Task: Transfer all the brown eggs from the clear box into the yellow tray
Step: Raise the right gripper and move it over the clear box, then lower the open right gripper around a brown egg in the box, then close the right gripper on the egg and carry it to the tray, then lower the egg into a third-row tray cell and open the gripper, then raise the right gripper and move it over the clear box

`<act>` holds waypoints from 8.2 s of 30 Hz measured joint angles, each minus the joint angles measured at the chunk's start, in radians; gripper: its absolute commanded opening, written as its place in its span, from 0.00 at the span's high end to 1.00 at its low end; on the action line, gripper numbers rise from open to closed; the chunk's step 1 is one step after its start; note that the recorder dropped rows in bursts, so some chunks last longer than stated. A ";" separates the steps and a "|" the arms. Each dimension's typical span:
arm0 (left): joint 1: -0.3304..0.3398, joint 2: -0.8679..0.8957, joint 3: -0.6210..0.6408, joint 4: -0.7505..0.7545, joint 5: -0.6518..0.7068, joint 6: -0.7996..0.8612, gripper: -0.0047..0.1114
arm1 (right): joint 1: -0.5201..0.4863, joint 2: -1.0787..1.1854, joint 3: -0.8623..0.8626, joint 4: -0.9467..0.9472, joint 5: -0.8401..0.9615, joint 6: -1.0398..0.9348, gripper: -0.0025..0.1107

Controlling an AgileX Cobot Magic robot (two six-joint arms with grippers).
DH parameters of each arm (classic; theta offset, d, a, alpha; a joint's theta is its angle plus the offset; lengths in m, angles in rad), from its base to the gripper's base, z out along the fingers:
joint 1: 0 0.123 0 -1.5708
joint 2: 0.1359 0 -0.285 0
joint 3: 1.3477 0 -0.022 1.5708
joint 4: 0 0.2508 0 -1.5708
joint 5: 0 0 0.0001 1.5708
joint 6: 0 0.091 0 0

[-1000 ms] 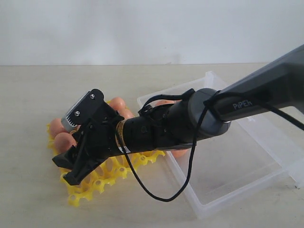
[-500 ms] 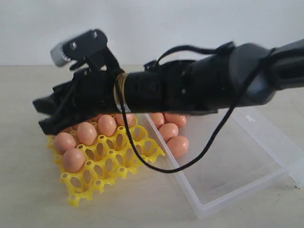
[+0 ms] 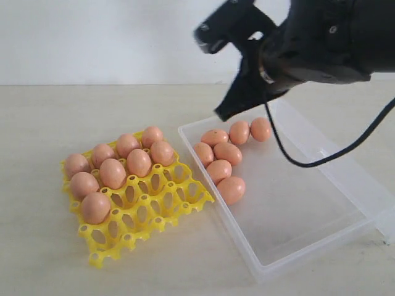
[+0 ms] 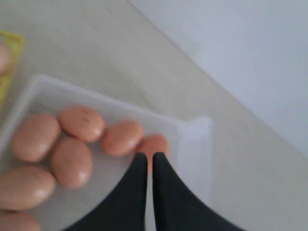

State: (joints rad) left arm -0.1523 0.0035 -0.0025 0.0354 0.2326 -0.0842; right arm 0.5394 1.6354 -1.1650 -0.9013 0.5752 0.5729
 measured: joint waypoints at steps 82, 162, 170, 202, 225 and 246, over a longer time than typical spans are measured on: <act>0.000 0.000 0.000 0.000 0.000 0.000 0.92 | -0.269 0.475 -0.193 1.432 0.374 -2.139 0.98; 0.000 0.000 0.000 0.000 0.000 0.000 0.92 | 0.049 0.487 0.039 -0.108 -1.149 0.636 0.57; 0.000 0.000 0.000 0.000 0.000 0.000 0.92 | 0.049 0.487 0.039 -0.032 -1.163 0.632 0.56; 0.000 0.000 0.000 0.000 0.000 0.000 0.92 | 0.051 0.456 0.039 -0.050 -1.226 0.516 0.56; 0.000 0.000 0.000 0.000 0.000 0.000 0.92 | 0.048 -0.044 0.039 -0.132 0.016 0.185 0.98; 0.000 0.000 0.000 0.000 0.000 0.000 0.92 | -0.390 0.135 -0.273 1.146 0.588 -1.415 0.95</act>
State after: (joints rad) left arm -0.1523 0.0035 -0.0025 0.0354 0.2326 -0.0842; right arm 0.1497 1.7701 -1.4384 0.2450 1.1637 -0.8421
